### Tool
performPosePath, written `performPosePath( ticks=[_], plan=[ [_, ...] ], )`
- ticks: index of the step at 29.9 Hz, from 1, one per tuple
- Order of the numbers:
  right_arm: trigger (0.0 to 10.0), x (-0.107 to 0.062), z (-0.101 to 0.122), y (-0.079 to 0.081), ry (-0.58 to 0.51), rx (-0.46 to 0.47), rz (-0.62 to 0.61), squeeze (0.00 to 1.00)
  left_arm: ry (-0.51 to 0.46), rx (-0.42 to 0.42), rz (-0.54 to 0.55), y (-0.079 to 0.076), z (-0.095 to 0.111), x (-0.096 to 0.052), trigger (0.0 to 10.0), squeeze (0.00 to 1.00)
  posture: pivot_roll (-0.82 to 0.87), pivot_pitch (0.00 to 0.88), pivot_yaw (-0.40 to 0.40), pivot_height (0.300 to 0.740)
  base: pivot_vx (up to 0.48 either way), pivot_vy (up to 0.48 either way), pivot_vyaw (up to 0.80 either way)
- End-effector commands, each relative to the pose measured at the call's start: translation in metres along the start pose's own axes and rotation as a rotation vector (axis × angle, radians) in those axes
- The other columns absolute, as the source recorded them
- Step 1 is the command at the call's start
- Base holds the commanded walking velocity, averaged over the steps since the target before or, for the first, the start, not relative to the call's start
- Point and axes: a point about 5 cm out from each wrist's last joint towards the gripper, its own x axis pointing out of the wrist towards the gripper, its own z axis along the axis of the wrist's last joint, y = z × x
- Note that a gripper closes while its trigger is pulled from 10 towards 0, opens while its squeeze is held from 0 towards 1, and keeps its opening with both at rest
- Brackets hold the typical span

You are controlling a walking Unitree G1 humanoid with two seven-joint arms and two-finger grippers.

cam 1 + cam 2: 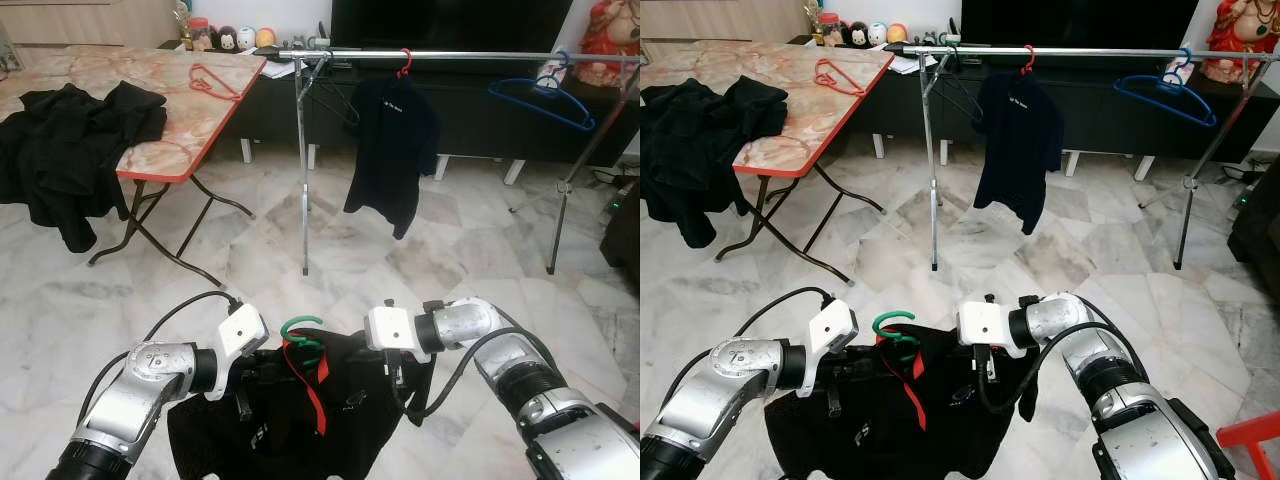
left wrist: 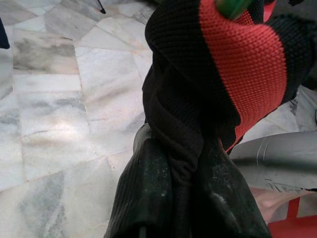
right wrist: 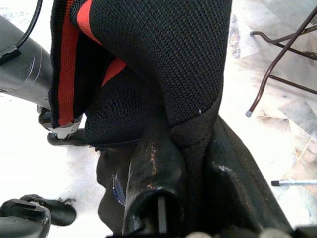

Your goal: Hang hanger

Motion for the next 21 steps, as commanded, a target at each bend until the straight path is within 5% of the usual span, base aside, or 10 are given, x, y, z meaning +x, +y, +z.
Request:
performPosePath(
  ticks=[1,4,5,6,7,12,14,15,16,21],
  plan=[
    [0.0,0.0013,0.0161,-0.0112,-0.055,-0.055,-0.029,0.00,-0.020,-0.003,0.001,-0.0015,0.0049,0.0026,0.0,0.00,0.07,0.000,-0.017,0.740,0.000,0.000,0.00],
    [0.0,0.0022,0.0152,-0.0103,-0.049,-0.054,-0.029,0.00,-0.025,-0.008,0.006,-0.0026,0.0047,0.0021,0.0,0.00,0.07,0.000,-0.016,0.740,0.000,0.000,0.00],
    [0.8,0.0025,0.0144,-0.0098,-0.044,-0.052,-0.027,0.00,-0.028,-0.010,0.006,-0.0031,0.0045,0.0019,0.0,0.00,0.07,0.000,-0.016,0.740,0.000,0.000,0.00],
    [4.4,0.0027,0.0136,-0.0094,-0.038,-0.050,-0.027,0.00,-0.029,-0.011,0.007,-0.0035,0.0043,0.0018,0.0,0.00,0.07,0.000,-0.016,0.740,0.000,0.000,0.00],
    [10.0,0.0032,0.0128,-0.0094,-0.032,-0.047,-0.034,0.00,-0.029,-0.012,0.007,-0.0041,0.0039,0.0015,0.0,0.00,0.07,0.000,-0.014,0.740,0.000,0.000,0.00],
    [10.0,0.0051,0.0122,-0.0096,-0.027,-0.037,-0.044,0.00,-0.031,-0.018,0.008,-0.0053,0.0033,0.0017,0.0,0.00,0.07,0.000,-0.013,0.740,0.000,0.000,0.00],
    [10.0,0.0053,0.0119,-0.0096,-0.026,-0.032,-0.045,0.83,-0.031,-0.018,0.009,-0.0054,0.0038,0.0020,0.0,0.00,0.07,0.000,-0.012,0.740,0.000,0.000,0.00],
    [10.0,0.0053,0.0119,-0.0096,-0.026,-0.032,-0.045,0.83,-0.031,-0.018,0.009,-0.0054,0.0038,0.0020,0.0,0.00,0.07,0.000,-0.012,0.740,0.000,0.000,0.00],
    [10.0,0.0053,0.0112,-0.0096,-0.021,-0.027,-0.046,1.00,-0.032,-0.018,0.012,-0.0052,0.0042,0.0020,0.0,0.00,0.07,0.000,-0.012,0.740,0.000,0.000,0.00],
    [10.0,0.0040,0.0081,-0.0079,-0.013,-0.014,-0.040,1.00,-0.034,-0.021,0.026,-0.0042,0.0040,0.0026,0.0,0.00,0.07,0.000,-0.016,0.740,0.000,0.000,0.00]
  ],
)
